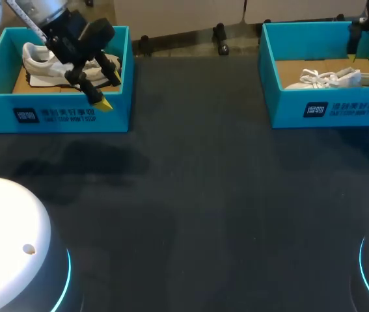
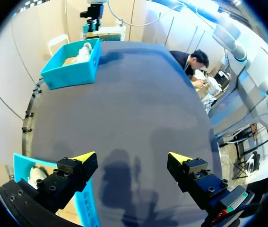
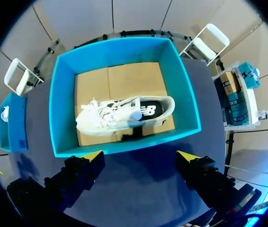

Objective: Take the shoe out of the shoebox, open the shoe tongue, remove and reinsert the insole, then place the shoe into the shoebox

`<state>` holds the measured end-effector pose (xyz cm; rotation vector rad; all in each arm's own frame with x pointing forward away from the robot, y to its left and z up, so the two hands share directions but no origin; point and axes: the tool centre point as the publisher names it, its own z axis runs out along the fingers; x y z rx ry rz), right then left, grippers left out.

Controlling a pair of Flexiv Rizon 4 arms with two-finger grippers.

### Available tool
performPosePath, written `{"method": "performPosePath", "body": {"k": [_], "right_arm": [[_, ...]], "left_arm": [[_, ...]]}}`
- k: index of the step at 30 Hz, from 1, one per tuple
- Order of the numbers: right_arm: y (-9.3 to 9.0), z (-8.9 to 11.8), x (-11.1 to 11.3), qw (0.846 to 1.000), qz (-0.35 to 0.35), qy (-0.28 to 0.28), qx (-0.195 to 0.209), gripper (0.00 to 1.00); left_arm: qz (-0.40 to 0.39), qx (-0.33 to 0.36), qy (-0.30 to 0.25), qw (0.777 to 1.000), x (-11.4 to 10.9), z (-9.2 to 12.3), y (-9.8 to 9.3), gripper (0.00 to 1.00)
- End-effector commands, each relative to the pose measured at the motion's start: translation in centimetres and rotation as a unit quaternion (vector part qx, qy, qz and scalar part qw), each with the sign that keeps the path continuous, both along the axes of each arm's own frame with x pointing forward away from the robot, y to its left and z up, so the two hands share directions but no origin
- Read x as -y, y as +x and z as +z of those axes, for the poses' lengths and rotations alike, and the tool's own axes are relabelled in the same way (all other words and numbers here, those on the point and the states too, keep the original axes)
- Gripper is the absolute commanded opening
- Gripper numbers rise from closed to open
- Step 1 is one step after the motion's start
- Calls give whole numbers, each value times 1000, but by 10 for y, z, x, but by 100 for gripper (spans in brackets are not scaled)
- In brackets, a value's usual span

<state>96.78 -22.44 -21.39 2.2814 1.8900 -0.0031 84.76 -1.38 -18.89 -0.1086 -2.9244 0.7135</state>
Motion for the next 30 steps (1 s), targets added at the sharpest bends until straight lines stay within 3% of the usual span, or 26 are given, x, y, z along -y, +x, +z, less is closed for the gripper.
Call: {"method": "performPosePath", "body": {"k": [1, 6, 16, 24, 30], "right_arm": [[-1, 0, 0, 1000, 0, 0, 1, 100], [-1, 0, 0, 1000, 0, 0, 1, 100], [-1, 0, 0, 1000, 0, 0, 1, 100], [-1, 0, 0, 1000, 0, 0, 1, 100], [-1, 0, 0, 1000, 0, 0, 1, 100]], "left_arm": [[8, 8, 1, 1000, -8, 10, 12, 100], [14, 26, 5, 1000, -17, 20, 29, 100], [36, 72, 56, 995, -39, 16, 74, 100], [186, 84, 81, 976, -67, 18, 120, 100], [256, 93, 101, 957, -87, 17, 136, 100]]}}
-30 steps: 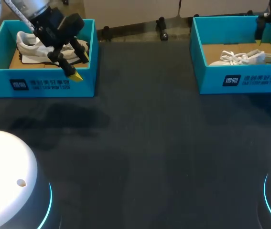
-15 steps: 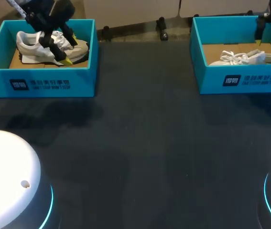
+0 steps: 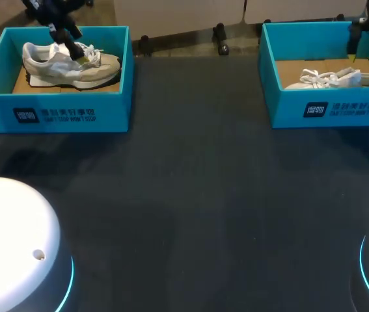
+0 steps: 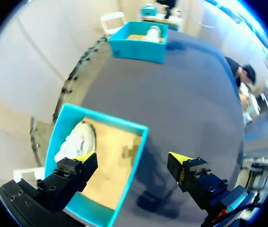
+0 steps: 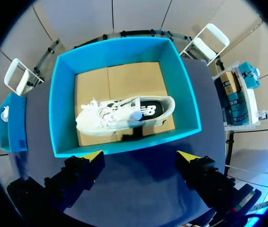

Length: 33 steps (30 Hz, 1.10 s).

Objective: Take the shoe out of the shoebox, open the shoe tongue, remove and reinsert the insole, then place the shoe into the shoebox

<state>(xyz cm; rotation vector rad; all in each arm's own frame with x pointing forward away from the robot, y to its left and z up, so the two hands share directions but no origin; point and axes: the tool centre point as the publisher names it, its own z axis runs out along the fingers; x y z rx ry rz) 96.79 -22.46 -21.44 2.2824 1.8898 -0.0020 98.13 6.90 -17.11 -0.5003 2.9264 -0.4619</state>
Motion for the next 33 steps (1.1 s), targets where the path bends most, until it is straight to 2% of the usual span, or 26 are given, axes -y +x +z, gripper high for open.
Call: {"method": "performPosePath", "body": {"k": [1, 8, 11, 16, 18, 21, 26, 28, 30, 33], "right_arm": [[-1, 0, 0, 1000, 0, 0, 1, 100], [-1, 0, 0, 1000, 0, 0, 1, 100], [-1, 0, 0, 1000, 0, 0, 1, 100], [-1, 0, 0, 1000, 0, 0, 1, 100], [-1, 0, 0, 1000, 0, 0, 1, 100], [-1, 0, 0, 1000, 0, 0, 1, 100], [-1, 0, 0, 1000, 0, 0, 1, 100], [-1, 0, 0, 1000, 0, 0, 1, 100], [-1, 0, 0, 1000, 0, 0, 1, 100], [-1, 0, 0, 1000, 0, 0, 1, 100]], "left_arm": [[37, 11, 12, 999, -8, -2, 4, 100], [63, 3, 24, 998, -29, -7, 21, 100], [2, 4, 7, 1000, -37, -5, 19, 100], [-132, 10, 21, 991, -41, -4, 17, 100], [-193, 23, 63, 979, -44, -6, 16, 100], [-269, 33, 78, 959, -47, -6, 18, 100], [-395, 71, 128, 907, -58, 0, 21, 100], [-439, 52, 129, 887, -63, 4, 22, 100], [-475, 34, 164, 864, -66, 3, 23, 100], [-475, 34, 164, 864, -66, 3, 23, 100]]}}
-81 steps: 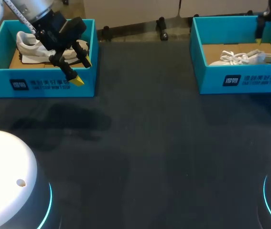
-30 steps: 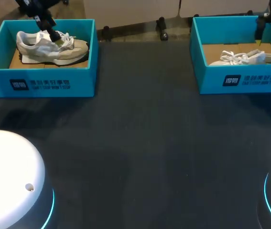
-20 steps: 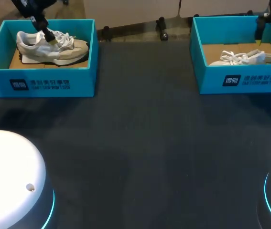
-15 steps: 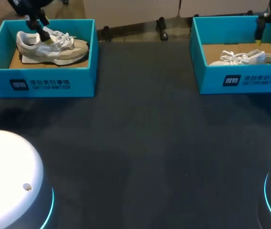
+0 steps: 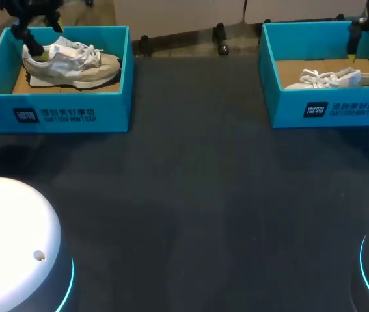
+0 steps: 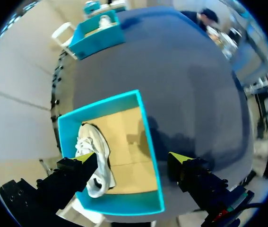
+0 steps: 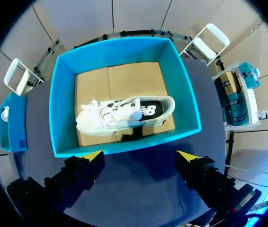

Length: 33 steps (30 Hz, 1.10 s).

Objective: Take the shoe out of the shoebox, open the shoe tongue, remove and reinsert the insole, then place the shoe into the shoebox

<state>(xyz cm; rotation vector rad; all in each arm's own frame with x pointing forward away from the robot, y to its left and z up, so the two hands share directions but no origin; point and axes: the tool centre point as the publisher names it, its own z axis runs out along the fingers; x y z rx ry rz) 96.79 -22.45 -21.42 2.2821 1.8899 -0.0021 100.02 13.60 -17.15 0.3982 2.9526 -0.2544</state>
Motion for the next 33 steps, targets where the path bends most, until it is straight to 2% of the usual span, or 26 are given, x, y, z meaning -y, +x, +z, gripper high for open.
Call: {"method": "performPosePath", "body": {"k": [1, 18, 20, 24, 28, 33], "right_arm": [[-1, 0, 0, 1000, 0, 0, 1, 100], [-1, 0, 0, 1000, 0, 0, 1, 100], [-1, 0, 0, 1000, 0, 0, 1, 100], [-1, 0, 0, 1000, 0, 0, 1, 100], [-1, 0, 0, 1000, 0, 0, 1, 100], [-1, 0, 0, 1000, 0, 0, 1, 100]], "left_arm": [[-201, 2, 88, 976, 1, 3, 4, 100], [-201, 2, 88, 976, 1, 3, 4, 100], [-208, 2, 75, 975, -19, 5, 15, 100], [-272, 5, 86, 958, -46, 7, 28, 100], [-297, 8, 113, 948, -67, 6, 43, 100], [-359, 15, 120, 925, -85, 3, 50, 100]]}}
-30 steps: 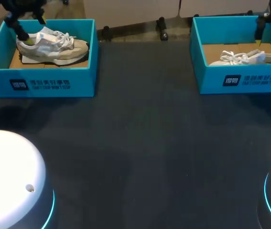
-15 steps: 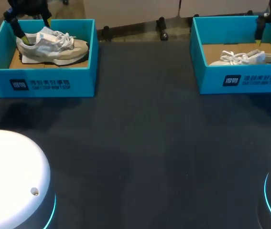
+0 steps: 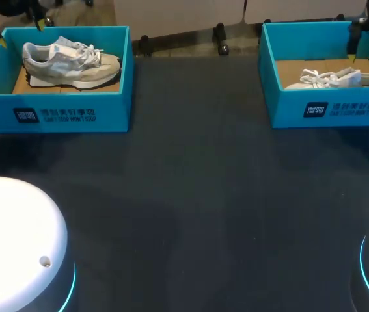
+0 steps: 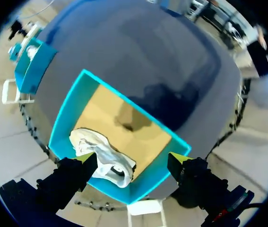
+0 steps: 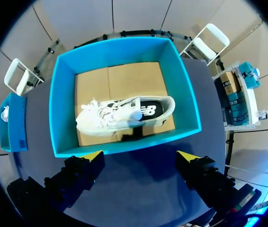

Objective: Take the shoe out of the shoebox, open the shoe tongue, remove and reinsert the insole, then place the shoe into the shoebox

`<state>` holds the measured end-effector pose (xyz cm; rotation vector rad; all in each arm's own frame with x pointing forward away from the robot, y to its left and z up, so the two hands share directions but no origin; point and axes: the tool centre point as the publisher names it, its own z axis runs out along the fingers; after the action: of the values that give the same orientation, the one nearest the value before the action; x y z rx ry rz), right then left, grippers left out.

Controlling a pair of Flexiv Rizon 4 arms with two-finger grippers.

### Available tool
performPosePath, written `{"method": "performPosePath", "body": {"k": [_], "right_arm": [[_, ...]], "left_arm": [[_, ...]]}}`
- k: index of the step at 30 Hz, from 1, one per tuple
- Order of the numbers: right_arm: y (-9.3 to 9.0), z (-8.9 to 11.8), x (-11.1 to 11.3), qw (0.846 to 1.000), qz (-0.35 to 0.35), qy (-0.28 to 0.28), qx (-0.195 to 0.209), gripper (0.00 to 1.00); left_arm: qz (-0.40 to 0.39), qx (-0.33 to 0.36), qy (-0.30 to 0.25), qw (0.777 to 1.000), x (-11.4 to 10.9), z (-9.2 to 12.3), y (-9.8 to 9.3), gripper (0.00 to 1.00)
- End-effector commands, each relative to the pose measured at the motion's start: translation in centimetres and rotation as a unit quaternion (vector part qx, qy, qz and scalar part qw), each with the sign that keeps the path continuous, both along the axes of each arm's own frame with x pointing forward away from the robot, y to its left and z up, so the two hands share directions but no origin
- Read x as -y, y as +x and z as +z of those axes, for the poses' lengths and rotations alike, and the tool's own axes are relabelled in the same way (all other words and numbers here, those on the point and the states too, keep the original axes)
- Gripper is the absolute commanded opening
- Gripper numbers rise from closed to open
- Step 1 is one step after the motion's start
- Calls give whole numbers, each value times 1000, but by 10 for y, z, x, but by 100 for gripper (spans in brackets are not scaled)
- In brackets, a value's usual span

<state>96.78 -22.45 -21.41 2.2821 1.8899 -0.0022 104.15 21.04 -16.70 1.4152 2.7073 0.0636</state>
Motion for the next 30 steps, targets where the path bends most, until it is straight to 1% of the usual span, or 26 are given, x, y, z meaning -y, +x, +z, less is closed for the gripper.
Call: {"method": "performPosePath", "body": {"k": [1, 2, 6, 10, 13, 15, 17, 22, 23, 24, 25, 30], "right_arm": [[-1, 0, 0, 1000, 0, 0, 1, 100], [-1, 0, 0, 1000, 0, 0, 1, 100], [-1, 0, 0, 1000, 0, 0, 1, 100], [-1, 0, 0, 1000, 0, 0, 1, 100], [-1, 0, 0, 1000, 0, 0, 1, 100], [-1, 0, 0, 1000, 0, 0, 1, 100], [-1, 0, 0, 1000, 0, 0, 1, 100], [-1, 0, 0, 1000, 0, 0, 1, 100], [-1, 0, 0, 1000, 0, 0, 1, 100], [-1, 0, 0, 1000, 0, 0, 1, 100], [-1, 0, 0, 1000, 0, 0, 1, 100], [-1, 0, 0, 1000, 0, 0, 1, 100]], "left_arm": [[-35, -4, 0, 999, -13, -3, 10, 100], [-53, -6, -1, 999, -17, -4, 11, 100], [-82, 13, 17, 996, -28, -8, 19, 100], [-113, 30, 35, 993, -39, -13, 31, 100], [-138, 27, 37, 989, -44, -15, 36, 100], [-144, 24, 38, 989, -46, -18, 39, 100], [-149, 25, 51, 987, -47, -24, 45, 100], [-203, 29, 60, 977, -52, -35, 54, 100], [-215, 18, 56, 975, -52, -36, 56, 100], [-223, 17, 61, 973, -53, -38, 58, 100], [-231, 24, 81, 969, -53, -43, 61, 100], [-231, 24, 81, 969, -53, -43, 61, 100]]}}
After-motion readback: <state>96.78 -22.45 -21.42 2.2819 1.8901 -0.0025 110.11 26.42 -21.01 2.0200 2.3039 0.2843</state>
